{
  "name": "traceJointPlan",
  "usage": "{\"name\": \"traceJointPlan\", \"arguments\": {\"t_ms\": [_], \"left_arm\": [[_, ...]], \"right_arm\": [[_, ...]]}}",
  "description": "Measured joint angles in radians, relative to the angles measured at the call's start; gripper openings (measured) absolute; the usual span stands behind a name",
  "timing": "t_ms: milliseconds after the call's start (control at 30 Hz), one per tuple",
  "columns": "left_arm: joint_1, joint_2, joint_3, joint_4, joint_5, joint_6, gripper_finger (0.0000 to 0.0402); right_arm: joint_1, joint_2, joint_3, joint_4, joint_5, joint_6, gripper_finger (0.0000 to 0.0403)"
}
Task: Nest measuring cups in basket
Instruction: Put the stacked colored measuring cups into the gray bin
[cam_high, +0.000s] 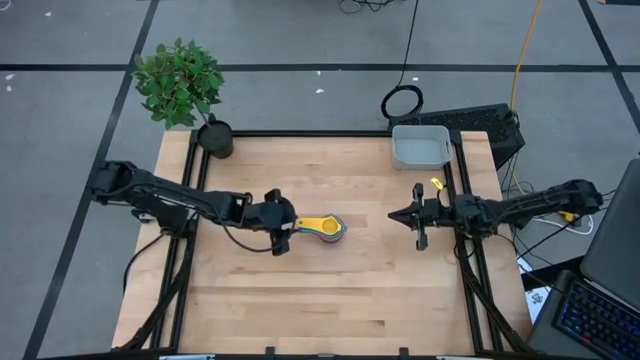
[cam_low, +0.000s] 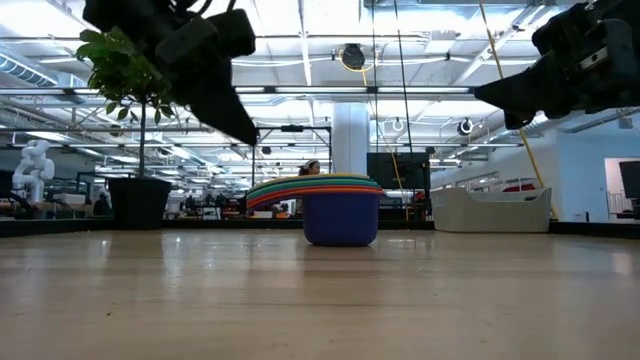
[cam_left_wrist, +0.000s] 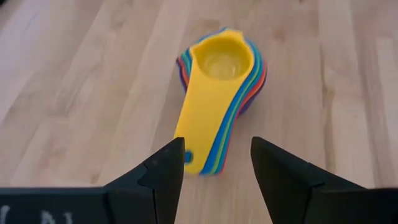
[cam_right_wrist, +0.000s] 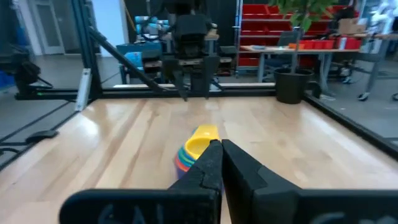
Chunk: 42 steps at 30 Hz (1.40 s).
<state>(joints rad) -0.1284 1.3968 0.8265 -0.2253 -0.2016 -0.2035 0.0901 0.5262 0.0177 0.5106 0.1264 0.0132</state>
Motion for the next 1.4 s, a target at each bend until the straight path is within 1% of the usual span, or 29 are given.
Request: {"name": "traceJointPlan", "arguments": {"t_ms": [67,167,267,367,500,600,667,800,833,1033,1133,1333,1400], "left_arm": [[0.000,0.013,0.033,-0.015,0.000,0.017,0.0191],[-0.001,0.018,0.081,-0.041,-0.013,0.043,0.0191],[0.001,0.018,0.122,-0.068,-0.022,0.078,0.0191],[0.013,0.018,0.148,-0.114,-0.035,0.090,0.0191],[0.019,0.018,0.159,-0.154,-0.038,0.077,0.0191],[0.018,0.018,0.159,-0.165,-0.039,0.070,0.0191],[0.015,0.018,0.159,-0.176,-0.045,0.063,0.0191],[0.008,0.018,0.159,-0.193,-0.062,0.044,0.0191],[0.006,0.018,0.159,-0.198,-0.065,0.044,0.0191],[0.003,0.018,0.159,-0.199,-0.069,0.044,0.0191],[0.003,0.018,0.159,-0.198,-0.070,0.044,0.0191],[0.022,0.021,0.159,-0.192,-0.069,0.070,0.0191],[0.035,0.025,0.159,-0.197,-0.051,0.078,0.0191]], "right_arm": [[-0.023,-0.003,0.000,0.000,-0.003,-0.002,0.0000],[-0.049,-0.011,0.000,0.002,-0.050,0.002,0.0000],[-0.065,-0.028,0.000,0.006,-0.054,0.011,0.0000],[-0.088,-0.066,0.000,0.020,-0.068,0.022,0.0000],[-0.100,-0.132,0.000,0.014,-0.156,0.053,0.0000],[-0.102,-0.189,0.000,0.006,-0.158,0.049,0.0000],[-0.107,-0.228,0.013,-0.039,-0.158,0.047,0.0000],[-0.111,-0.298,0.056,-0.287,-0.181,0.050,0.0000],[-0.111,-0.313,0.068,-0.311,-0.184,0.054,0.0000],[-0.109,-0.419,0.075,-0.418,-0.184,0.072,0.0000],[-0.109,-0.457,0.076,-0.440,-0.184,0.078,0.0000],[-0.109,-0.477,0.059,-0.463,-0.183,0.084,0.0000],[-0.109,-0.477,0.046,-0.466,-0.183,0.087,0.0000]]}}
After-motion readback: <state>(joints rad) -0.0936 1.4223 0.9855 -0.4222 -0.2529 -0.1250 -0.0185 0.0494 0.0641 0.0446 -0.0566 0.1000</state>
